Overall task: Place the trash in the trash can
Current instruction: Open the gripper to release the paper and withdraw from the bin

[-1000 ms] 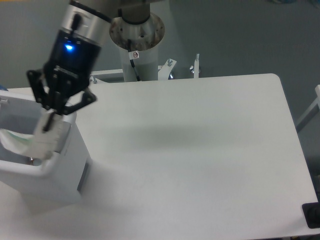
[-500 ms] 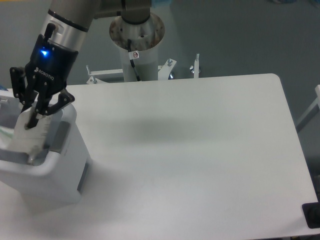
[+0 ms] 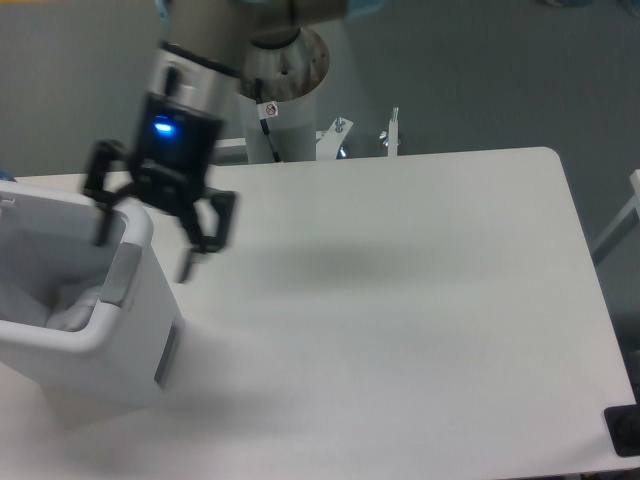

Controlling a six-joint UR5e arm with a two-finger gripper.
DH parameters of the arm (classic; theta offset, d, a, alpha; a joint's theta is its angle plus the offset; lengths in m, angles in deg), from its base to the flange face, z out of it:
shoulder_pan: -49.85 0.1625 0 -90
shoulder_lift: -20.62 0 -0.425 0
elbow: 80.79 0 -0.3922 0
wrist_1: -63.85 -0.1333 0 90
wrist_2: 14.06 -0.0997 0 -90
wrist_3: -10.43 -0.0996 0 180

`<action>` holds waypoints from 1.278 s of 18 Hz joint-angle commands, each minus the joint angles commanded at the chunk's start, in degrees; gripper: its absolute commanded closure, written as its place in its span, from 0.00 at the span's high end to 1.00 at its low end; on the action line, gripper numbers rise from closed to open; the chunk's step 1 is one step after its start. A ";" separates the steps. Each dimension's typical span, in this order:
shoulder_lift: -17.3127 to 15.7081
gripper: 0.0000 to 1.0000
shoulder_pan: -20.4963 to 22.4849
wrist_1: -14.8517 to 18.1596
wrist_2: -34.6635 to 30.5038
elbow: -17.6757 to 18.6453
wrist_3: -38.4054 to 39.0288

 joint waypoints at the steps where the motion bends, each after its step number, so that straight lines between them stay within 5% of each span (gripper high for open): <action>1: 0.70 1.00 1.32 0.00 -0.09 -0.17 -1.32; 9: 8.00 1.00 9.32 0.09 -0.52 0.09 -9.49; 19: 12.66 1.00 9.51 0.79 -19.15 -1.05 -14.34; 23: 12.57 1.00 9.24 5.09 -22.23 -1.40 -21.62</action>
